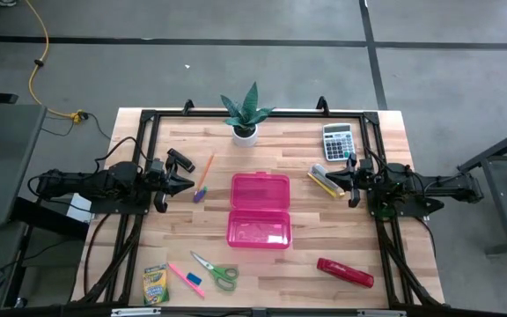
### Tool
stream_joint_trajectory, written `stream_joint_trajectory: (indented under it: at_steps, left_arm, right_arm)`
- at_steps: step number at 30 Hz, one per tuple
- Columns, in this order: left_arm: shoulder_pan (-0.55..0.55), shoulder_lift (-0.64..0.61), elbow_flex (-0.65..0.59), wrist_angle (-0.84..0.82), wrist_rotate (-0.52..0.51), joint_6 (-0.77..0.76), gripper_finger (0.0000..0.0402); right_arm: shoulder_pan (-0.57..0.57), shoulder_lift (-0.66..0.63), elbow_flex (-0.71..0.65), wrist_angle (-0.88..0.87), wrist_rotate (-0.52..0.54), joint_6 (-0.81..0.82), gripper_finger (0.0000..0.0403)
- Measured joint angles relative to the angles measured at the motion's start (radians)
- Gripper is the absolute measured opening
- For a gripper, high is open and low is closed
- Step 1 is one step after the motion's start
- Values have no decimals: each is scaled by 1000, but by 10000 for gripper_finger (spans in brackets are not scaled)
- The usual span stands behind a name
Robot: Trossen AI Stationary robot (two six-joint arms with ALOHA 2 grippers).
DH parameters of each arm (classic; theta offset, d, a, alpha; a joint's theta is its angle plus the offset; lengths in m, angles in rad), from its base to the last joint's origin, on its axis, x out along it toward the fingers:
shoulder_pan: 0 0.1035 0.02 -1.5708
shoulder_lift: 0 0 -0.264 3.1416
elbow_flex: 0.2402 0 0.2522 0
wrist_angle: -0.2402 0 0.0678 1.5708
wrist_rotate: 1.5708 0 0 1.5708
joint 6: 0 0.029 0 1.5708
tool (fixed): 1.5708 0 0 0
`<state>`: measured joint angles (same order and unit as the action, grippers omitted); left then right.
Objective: Pack school essentials
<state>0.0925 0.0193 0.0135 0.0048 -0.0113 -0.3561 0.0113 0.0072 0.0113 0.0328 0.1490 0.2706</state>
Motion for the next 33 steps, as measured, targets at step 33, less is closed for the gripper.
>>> stream_joint_trajectory:
  at_steps: [33]
  left_arm:
    - [7,92,112,342,-121,-278,0]
  right_arm:
    - [0,444,451,347,132,87,0]
